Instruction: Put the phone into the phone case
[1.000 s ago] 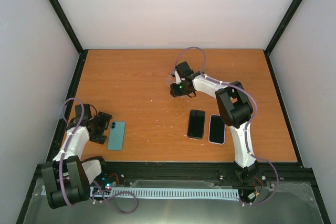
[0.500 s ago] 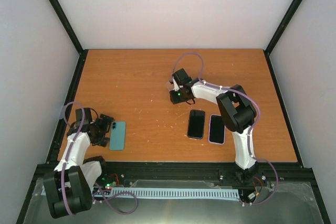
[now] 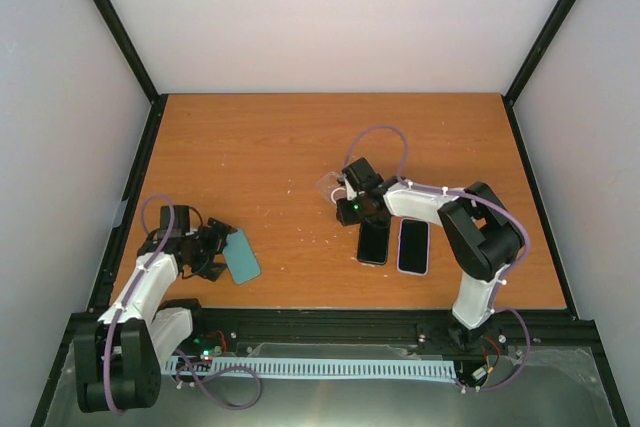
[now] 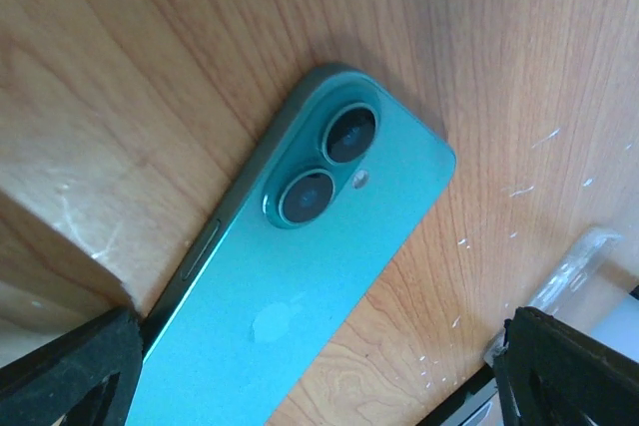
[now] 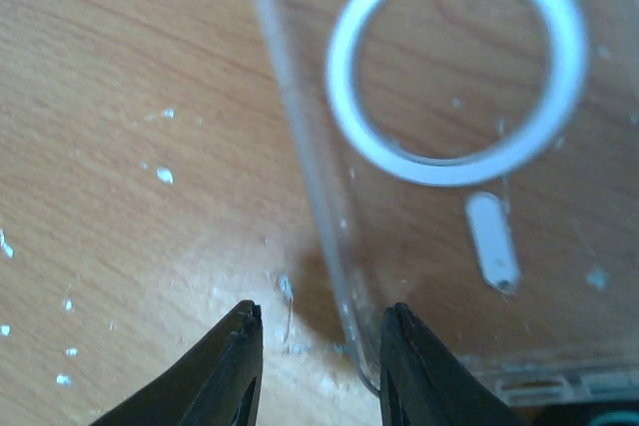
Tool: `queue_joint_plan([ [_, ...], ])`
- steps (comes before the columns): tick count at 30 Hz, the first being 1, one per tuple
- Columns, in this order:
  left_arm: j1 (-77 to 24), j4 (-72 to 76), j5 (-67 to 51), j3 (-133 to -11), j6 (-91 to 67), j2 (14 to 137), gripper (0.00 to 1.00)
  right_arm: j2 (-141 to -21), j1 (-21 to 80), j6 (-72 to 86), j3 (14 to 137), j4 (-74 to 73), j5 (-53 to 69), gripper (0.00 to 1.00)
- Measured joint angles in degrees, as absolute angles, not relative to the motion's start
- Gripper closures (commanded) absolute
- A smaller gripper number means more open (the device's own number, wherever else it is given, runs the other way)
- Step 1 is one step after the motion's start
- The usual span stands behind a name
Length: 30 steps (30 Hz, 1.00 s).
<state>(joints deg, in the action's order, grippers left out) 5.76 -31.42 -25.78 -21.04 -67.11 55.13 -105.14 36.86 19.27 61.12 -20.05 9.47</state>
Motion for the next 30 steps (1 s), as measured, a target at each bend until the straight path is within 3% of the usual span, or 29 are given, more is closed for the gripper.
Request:
queue_joint_plan([
  [6,0.08,-29.63,-25.63,-20.86,-71.11,55.77,0.01,-101.36,36.97,21.1,55.86,-17.85,10.15,0.66],
  [14,-4.82,-28.32,-24.97,-23.79,-73.71,61.19,0.01,-96.66,39.92,24.93,51.83,-18.39,9.96,0.57],
  [22,-5.06,-33.12,-14.98,-28.12,-72.62,61.17,0.01,-93.86,48.4,28.8,53.47,-17.82,8.03,0.46],
  [30,-5.06,-42.15,-3.03,-38.83,-68.03,53.23,0.01,-99.57,58.85,31.64,63.11,-16.91,3.79,0.23],
])
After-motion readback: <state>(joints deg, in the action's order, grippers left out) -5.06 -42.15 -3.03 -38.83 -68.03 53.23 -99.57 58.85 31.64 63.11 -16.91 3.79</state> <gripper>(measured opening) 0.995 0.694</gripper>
